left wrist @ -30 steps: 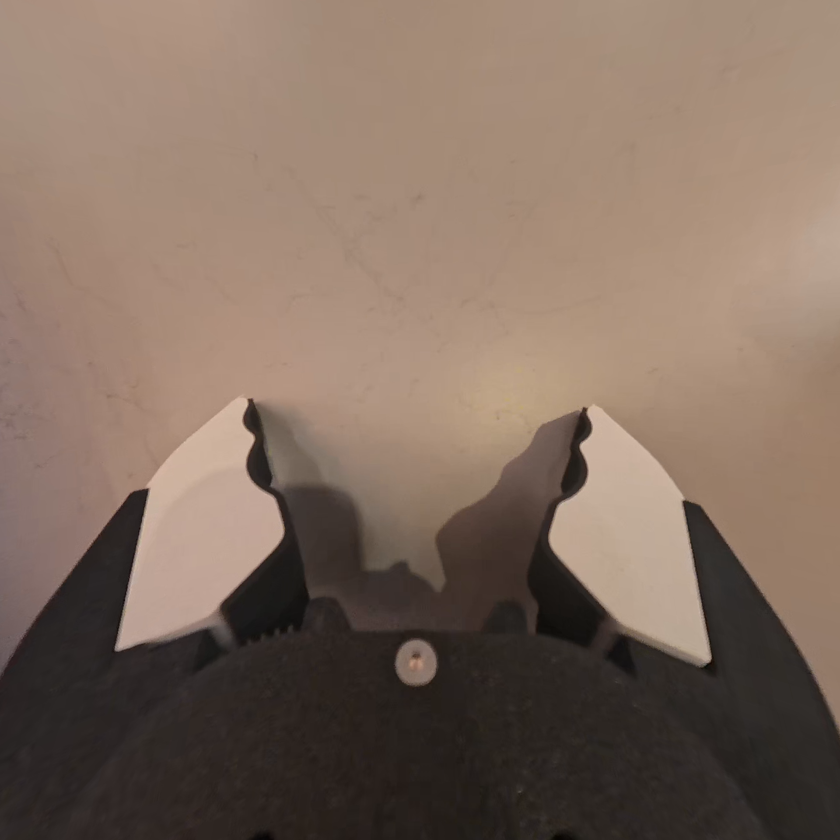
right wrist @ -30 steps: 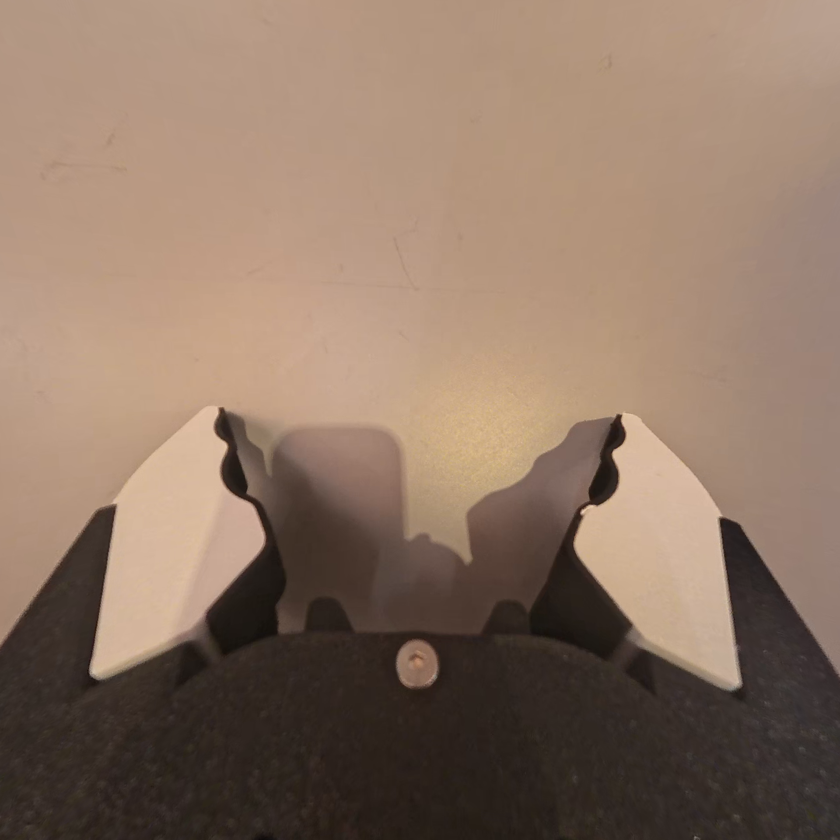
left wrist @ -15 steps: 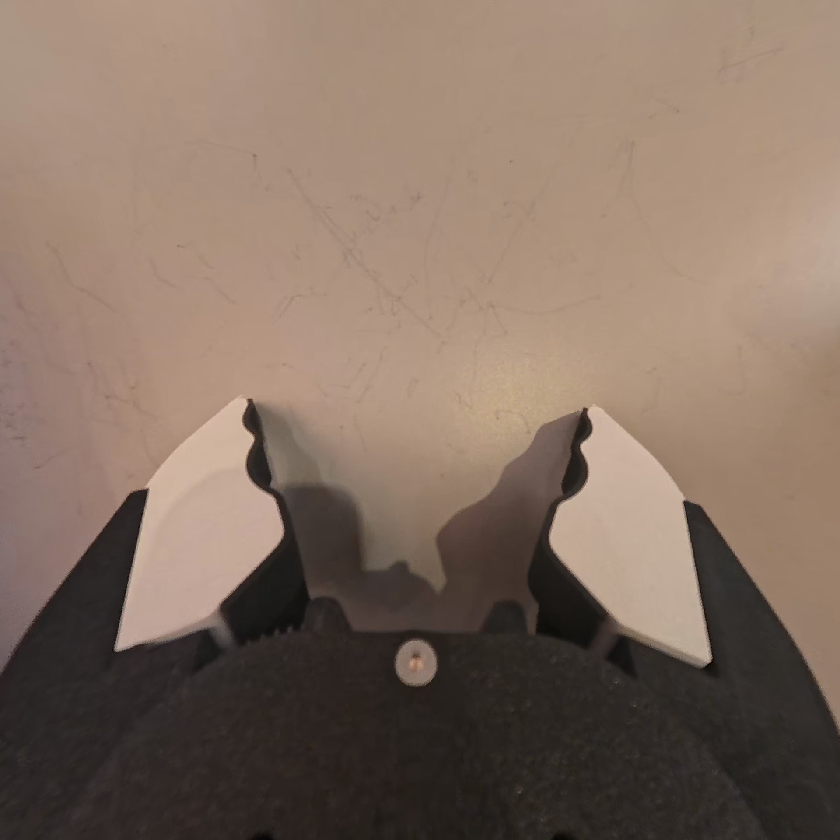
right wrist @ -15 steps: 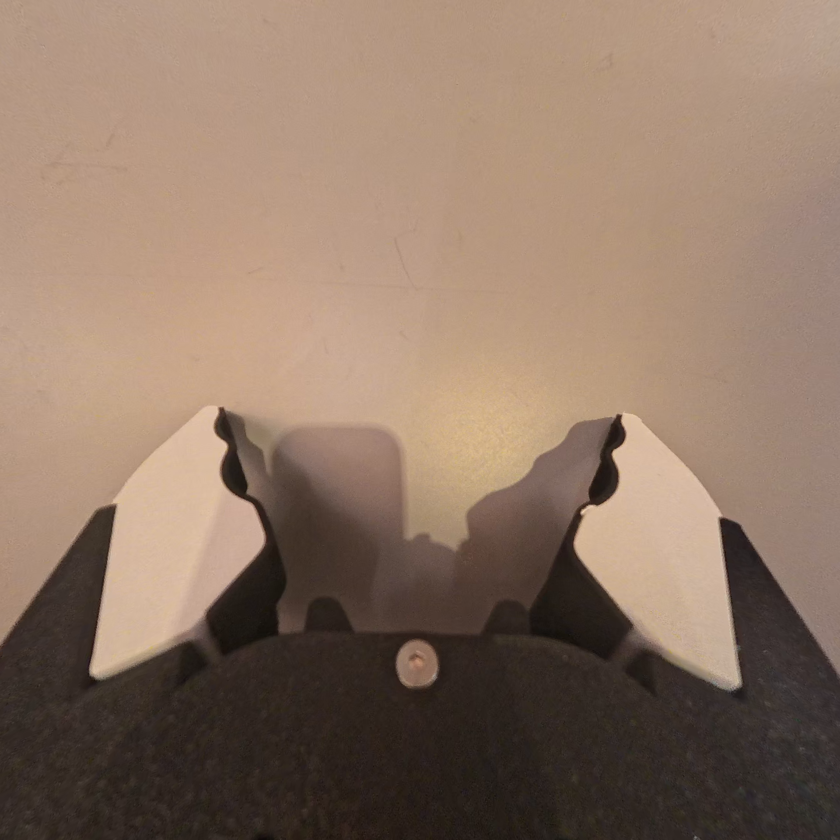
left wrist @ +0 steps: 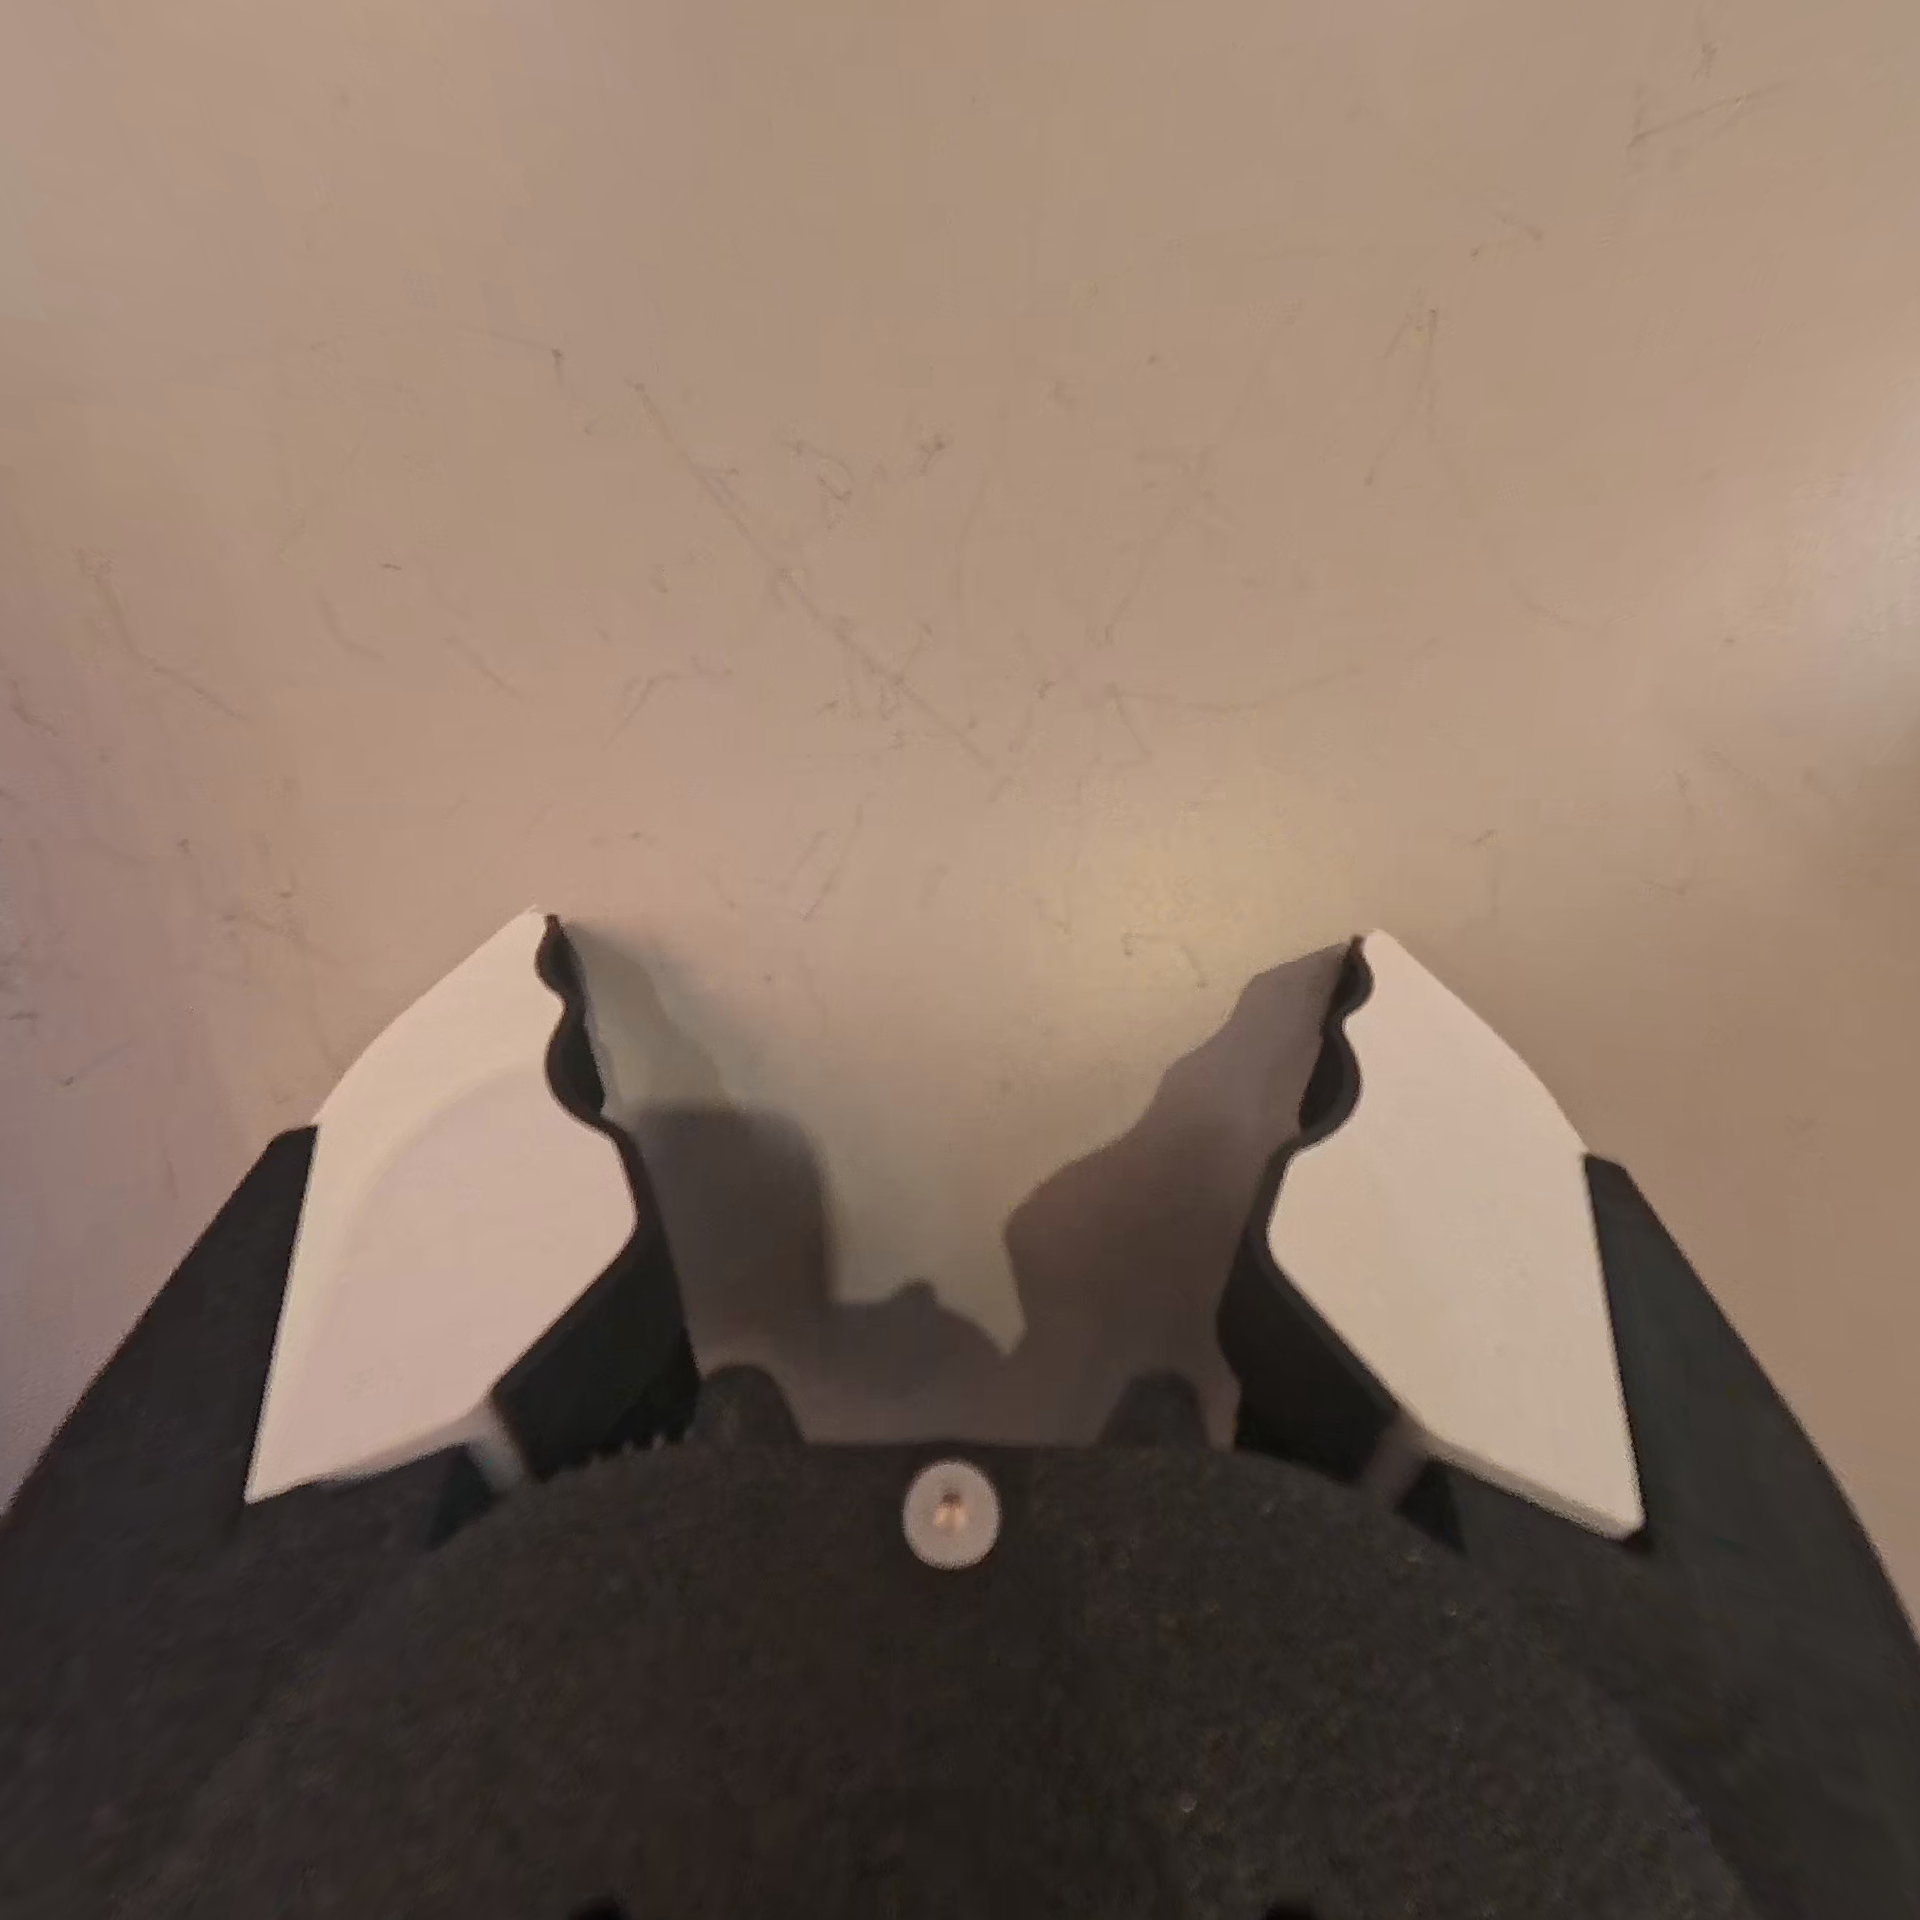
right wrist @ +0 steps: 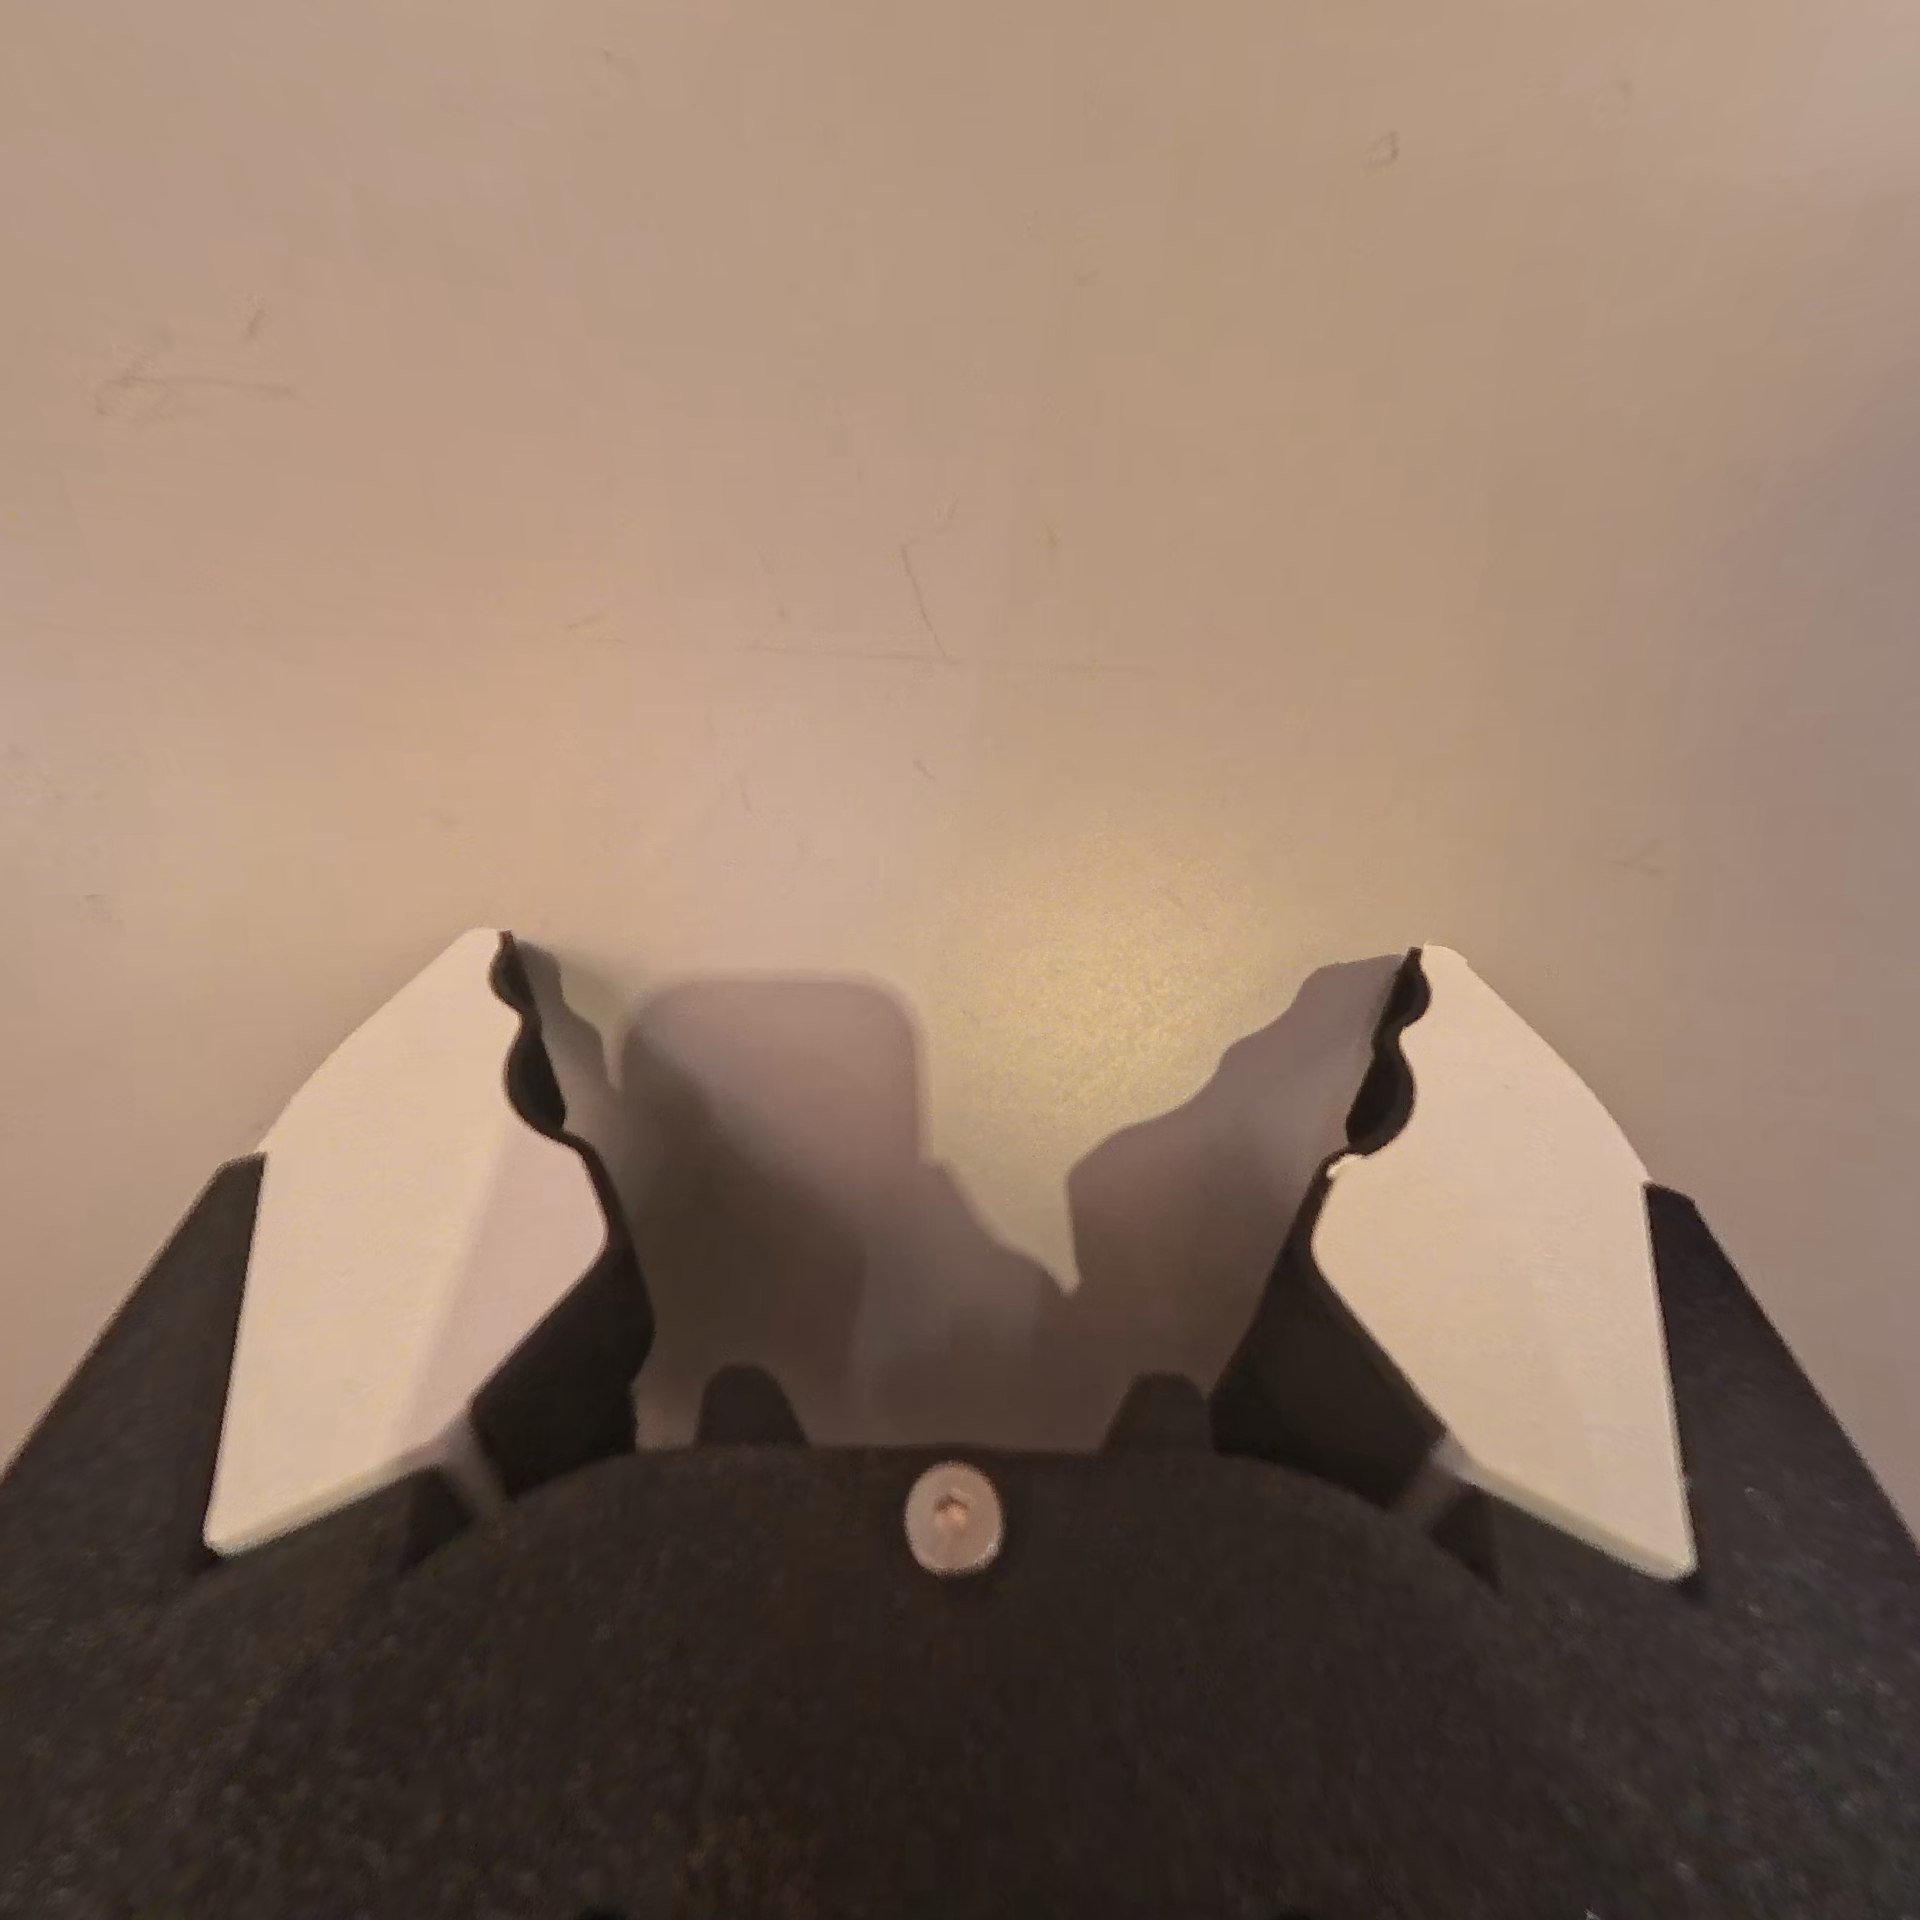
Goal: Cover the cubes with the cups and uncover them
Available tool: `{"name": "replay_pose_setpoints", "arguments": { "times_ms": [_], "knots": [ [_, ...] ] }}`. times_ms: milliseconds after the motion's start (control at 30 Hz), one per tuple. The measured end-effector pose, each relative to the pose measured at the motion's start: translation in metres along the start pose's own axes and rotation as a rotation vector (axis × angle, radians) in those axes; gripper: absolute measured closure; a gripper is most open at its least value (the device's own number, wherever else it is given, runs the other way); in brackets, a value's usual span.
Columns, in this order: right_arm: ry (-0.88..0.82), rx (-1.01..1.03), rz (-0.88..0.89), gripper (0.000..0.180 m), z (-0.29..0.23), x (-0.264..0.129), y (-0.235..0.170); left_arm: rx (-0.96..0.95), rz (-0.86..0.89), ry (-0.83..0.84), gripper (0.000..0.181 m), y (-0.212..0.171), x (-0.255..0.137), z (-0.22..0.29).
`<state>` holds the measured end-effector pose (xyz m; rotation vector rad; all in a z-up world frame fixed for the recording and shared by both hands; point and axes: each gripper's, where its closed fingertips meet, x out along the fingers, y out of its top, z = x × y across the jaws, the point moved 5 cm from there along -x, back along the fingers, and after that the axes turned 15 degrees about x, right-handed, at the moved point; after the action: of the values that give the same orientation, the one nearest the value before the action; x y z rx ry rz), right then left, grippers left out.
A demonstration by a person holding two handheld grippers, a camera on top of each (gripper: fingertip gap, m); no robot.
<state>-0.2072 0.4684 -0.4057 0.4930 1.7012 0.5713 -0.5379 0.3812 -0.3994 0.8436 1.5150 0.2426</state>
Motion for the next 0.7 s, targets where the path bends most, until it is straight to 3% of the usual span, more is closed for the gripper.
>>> {"name": "replay_pose_setpoints", "arguments": {
  "times_ms": [700],
  "knots": [
    [0.001, 0.0, 0.006, 0.034, 0.0002, -0.0001, -0.0005, 0.016, 0.001, -0.013, 0.04, 0.0001, 0.0018, 0.0021]
  ]
}}
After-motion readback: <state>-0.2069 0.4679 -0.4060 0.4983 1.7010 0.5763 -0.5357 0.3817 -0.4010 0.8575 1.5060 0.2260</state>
